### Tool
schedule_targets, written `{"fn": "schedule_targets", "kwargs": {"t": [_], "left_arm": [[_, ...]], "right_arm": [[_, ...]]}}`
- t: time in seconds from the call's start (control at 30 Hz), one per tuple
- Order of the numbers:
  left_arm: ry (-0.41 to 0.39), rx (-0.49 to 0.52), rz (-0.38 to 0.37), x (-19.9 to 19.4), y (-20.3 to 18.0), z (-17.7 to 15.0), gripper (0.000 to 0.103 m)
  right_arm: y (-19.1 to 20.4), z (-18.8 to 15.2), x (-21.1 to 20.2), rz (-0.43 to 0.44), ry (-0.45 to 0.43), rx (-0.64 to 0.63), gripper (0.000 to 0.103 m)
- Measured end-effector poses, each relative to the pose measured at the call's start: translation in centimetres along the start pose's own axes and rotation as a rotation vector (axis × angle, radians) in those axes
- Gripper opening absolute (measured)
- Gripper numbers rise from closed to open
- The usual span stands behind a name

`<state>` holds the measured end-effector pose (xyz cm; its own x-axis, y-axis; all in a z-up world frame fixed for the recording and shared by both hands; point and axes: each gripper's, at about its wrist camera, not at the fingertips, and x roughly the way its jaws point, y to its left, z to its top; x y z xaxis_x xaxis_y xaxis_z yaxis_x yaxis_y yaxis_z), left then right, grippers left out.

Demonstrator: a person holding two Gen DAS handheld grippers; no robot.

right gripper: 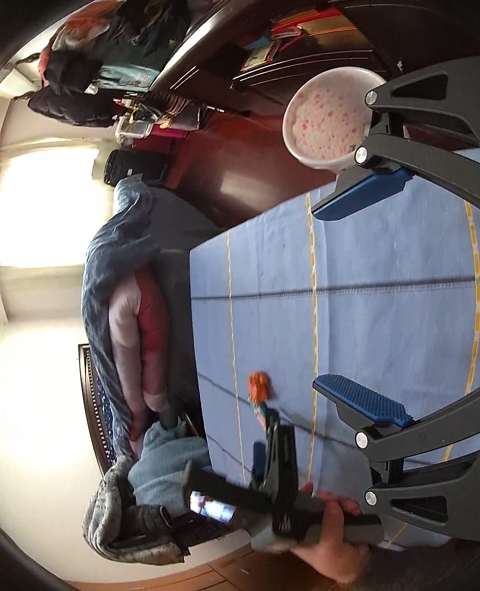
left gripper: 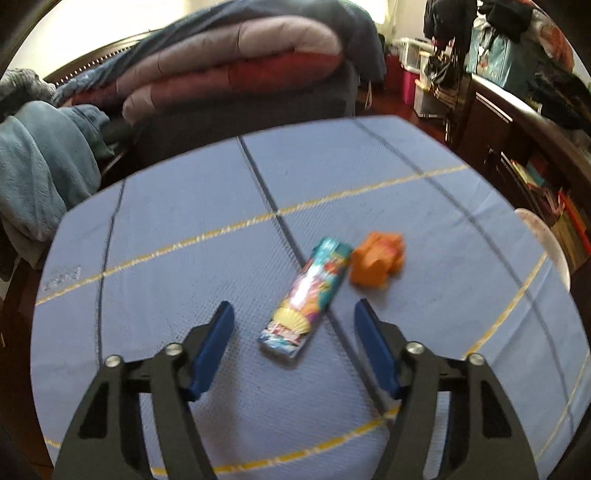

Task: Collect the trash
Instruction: 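Return both tools to the table and grasp the colorful candy tube with the left tool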

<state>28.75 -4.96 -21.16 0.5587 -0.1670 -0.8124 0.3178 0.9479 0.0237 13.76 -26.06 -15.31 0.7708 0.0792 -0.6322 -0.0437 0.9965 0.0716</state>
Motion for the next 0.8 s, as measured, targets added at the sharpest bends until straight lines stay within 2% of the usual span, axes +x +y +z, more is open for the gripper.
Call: {"fn": "schedule_targets", "kwargs": {"t": [0.27,0.33,0.4,0.43,0.53,0.6,0.67,0.8], "left_arm": [[-0.034,0.031,-0.024,1.0,0.0,1.1,0.065],[-0.042,0.041,-0.031,0.7,-0.4,0.9,0.052],[-0.043,0.047,-0.031,0.3,-0.7,0.7,0.030],[-0.042,0.047,-0.029,0.1,-0.7,0.6,0.023],[-0.046,0.033,-0.043,-0.4,0.1,0.0,0.023],[-0.048,0.018,-0.021,-0.8,1.0,-0.6,0.023],[-0.053,-0.035,-0.021,-1.7,2.6,-1.3,0.023],[-0.099,-0.102,0.053,-4.3,5.5,-2.6,0.023]], "right_arm": [[2.1,0.5,0.3,0.012,0.007,-0.015,0.085],[2.4,0.7,0.5,0.018,0.013,-0.014,0.085],[2.8,0.9,0.8,0.022,0.016,-0.017,0.085],[3.0,1.0,0.9,0.021,0.016,-0.018,0.085],[3.8,1.4,1.6,0.019,0.021,-0.021,0.085],[4.2,1.7,2.1,0.023,0.025,-0.021,0.085],[5.0,2.1,3.2,0.034,0.037,-0.026,0.085],[7.0,3.3,6.7,0.045,0.087,-0.046,0.085]]}}
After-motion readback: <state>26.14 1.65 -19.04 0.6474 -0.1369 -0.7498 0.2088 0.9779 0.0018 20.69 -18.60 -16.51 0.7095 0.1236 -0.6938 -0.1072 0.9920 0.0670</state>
